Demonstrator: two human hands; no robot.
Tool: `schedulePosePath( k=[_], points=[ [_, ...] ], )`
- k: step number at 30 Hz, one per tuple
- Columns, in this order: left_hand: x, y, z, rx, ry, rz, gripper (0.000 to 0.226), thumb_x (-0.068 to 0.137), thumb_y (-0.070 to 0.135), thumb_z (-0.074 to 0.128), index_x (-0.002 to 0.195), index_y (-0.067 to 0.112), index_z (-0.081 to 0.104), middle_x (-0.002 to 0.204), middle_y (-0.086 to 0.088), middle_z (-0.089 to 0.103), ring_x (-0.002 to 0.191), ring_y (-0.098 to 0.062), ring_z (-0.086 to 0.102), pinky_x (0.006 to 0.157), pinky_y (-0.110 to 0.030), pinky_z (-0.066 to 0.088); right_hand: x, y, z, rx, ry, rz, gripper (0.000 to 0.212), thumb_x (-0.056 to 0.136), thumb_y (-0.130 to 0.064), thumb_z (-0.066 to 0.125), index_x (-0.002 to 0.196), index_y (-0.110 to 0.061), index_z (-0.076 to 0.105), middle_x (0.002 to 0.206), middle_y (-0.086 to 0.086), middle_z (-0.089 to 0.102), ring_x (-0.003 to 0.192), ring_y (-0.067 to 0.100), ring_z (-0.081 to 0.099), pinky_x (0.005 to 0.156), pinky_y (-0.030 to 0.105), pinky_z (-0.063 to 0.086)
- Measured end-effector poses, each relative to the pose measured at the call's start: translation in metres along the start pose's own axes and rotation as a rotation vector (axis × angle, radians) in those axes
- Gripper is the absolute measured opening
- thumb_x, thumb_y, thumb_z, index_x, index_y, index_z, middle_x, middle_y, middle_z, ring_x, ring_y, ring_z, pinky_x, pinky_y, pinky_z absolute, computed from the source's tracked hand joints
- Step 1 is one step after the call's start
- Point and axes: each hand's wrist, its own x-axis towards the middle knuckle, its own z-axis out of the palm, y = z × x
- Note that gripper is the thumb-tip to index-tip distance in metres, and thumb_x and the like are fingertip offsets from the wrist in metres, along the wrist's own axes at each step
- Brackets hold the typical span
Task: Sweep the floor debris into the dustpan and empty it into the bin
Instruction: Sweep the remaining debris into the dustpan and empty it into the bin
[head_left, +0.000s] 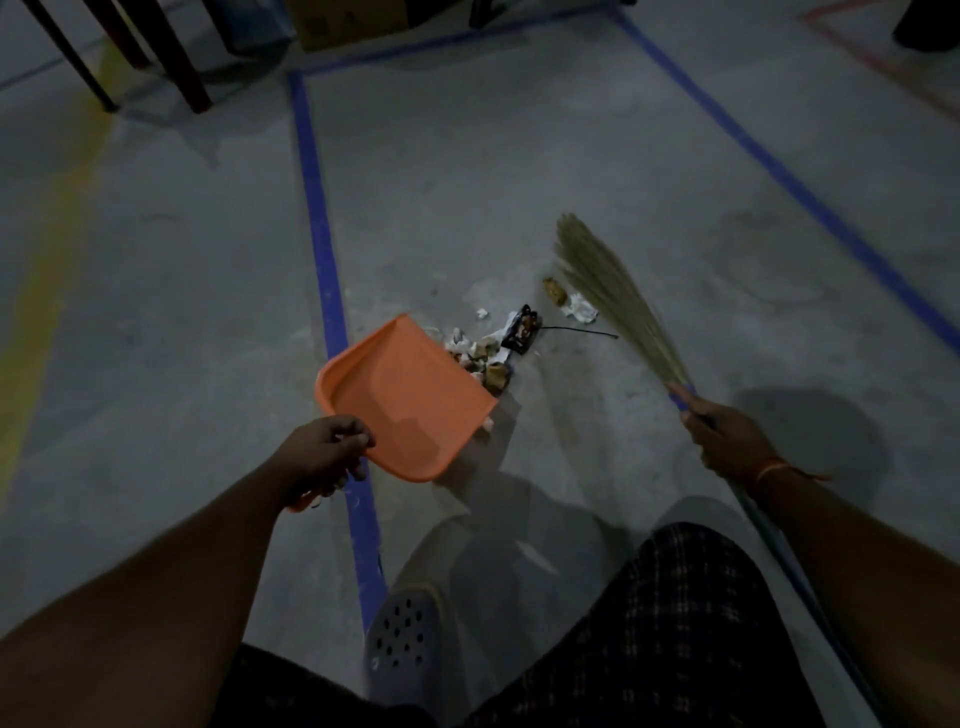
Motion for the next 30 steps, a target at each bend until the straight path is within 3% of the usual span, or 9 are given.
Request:
schedulePosePath(
  k=[3, 6, 9, 12, 16, 19, 24, 26, 30],
  points=[
    [0.003, -0.015, 0.003, 0.000, 0.030, -0.041, 0.014, 0.104, 0.020, 0.056, 0.102, 0.012, 0.067, 0.074, -0.020, 0.073, 0.051, -0.022, 0.056, 0.046, -0.027, 0.042, 0.000, 0.003, -0.002, -0.068, 0.002, 0.024, 0.034, 0.098, -0.038, 0.050, 0.119, -0.014, 0.062, 0.072, 0.015, 0.061, 0.048, 0.019, 0.053, 0.047, 0.028, 0.046],
    [0.006, -0.023, 0.004, -0.002, 0.033, -0.057, 0.014, 0.104, 0.021, 0.056, 0.104, 0.011, 0.067, 0.074, -0.019, 0.074, 0.053, -0.023, 0.057, 0.047, -0.027, 0.042, 0.001, -0.002, -0.005, -0.103, 0.001, 0.052, 0.032, 0.099, -0.034, 0.050, 0.118, -0.011, 0.063, 0.083, 0.022, 0.065, 0.057, 0.027, 0.057, 0.058, 0.035, 0.050],
    [0.008, -0.027, 0.008, 0.006, 0.008, -0.062, 0.014, 0.104, 0.021, 0.056, 0.104, 0.011, 0.066, 0.076, -0.020, 0.074, 0.055, -0.024, 0.057, 0.048, -0.027, 0.043, 0.002, -0.006, -0.005, -0.088, 0.018, 0.081, 0.028, 0.098, -0.032, 0.052, 0.117, -0.014, 0.062, 0.081, 0.017, 0.061, 0.058, 0.027, 0.056, 0.058, 0.033, 0.048],
    [0.010, -0.030, 0.013, -0.005, 0.005, -0.066, 0.014, 0.104, 0.022, 0.057, 0.101, 0.012, 0.066, 0.079, -0.022, 0.074, 0.054, -0.024, 0.057, 0.047, -0.028, 0.043, 0.006, -0.006, -0.004, -0.036, 0.020, 0.081, 0.031, 0.098, -0.029, 0.053, 0.127, -0.019, 0.059, 0.075, 0.011, 0.059, 0.054, 0.024, 0.053, 0.050, 0.028, 0.046],
    [0.010, -0.036, 0.014, -0.043, 0.002, -0.076, 0.014, 0.105, 0.022, 0.057, 0.101, 0.011, 0.065, 0.080, -0.025, 0.073, 0.053, -0.024, 0.054, 0.046, -0.027, 0.041, 0.016, 0.001, -0.004, -0.016, 0.038, 0.090, 0.044, 0.098, -0.028, 0.053, 0.141, -0.030, 0.046, 0.085, 0.011, 0.063, 0.056, 0.021, 0.054, 0.046, 0.024, 0.047],
    [0.003, -0.045, 0.014, -0.049, -0.016, -0.107, 0.014, 0.105, 0.020, 0.057, 0.101, 0.009, 0.065, 0.078, -0.024, 0.072, 0.051, -0.023, 0.052, 0.045, -0.027, 0.040, 0.020, 0.011, 0.000, -0.009, 0.039, 0.123, 0.047, 0.098, -0.028, 0.052, 0.143, -0.033, 0.043, 0.080, 0.010, 0.061, 0.058, 0.024, 0.054, 0.054, 0.031, 0.046],
    [-0.003, -0.064, 0.025, -0.024, -0.024, -0.146, 0.014, 0.104, 0.019, 0.059, 0.102, 0.007, 0.065, 0.077, -0.025, 0.071, 0.050, -0.022, 0.050, 0.046, -0.026, 0.038, 0.017, 0.015, 0.014, -0.028, -0.057, 0.110, 0.048, 0.098, -0.025, 0.051, 0.143, -0.037, 0.041, 0.076, 0.007, 0.055, 0.054, 0.019, 0.051, 0.041, 0.023, 0.041],
    [-0.001, -0.063, 0.032, -0.028, -0.019, -0.142, 0.014, 0.104, 0.020, 0.058, 0.102, 0.008, 0.065, 0.076, -0.023, 0.072, 0.051, -0.022, 0.052, 0.046, -0.026, 0.039, 0.017, 0.016, 0.021, -0.015, -0.075, 0.107, 0.047, 0.097, -0.024, 0.052, 0.142, -0.034, 0.044, 0.073, 0.007, 0.053, 0.052, 0.018, 0.049, 0.043, 0.024, 0.041],
    [0.006, -0.057, 0.047, -0.051, -0.001, -0.134, 0.015, 0.105, 0.018, 0.056, 0.101, 0.007, 0.064, 0.076, -0.021, 0.072, 0.052, -0.022, 0.052, 0.046, -0.024, 0.039, 0.005, 0.026, 0.032, -0.048, -0.150, 0.026, 0.053, 0.098, -0.019, 0.051, 0.142, -0.045, 0.038, 0.064, 0.003, 0.047, 0.046, 0.015, 0.041, 0.041, 0.024, 0.038]
  ],
)
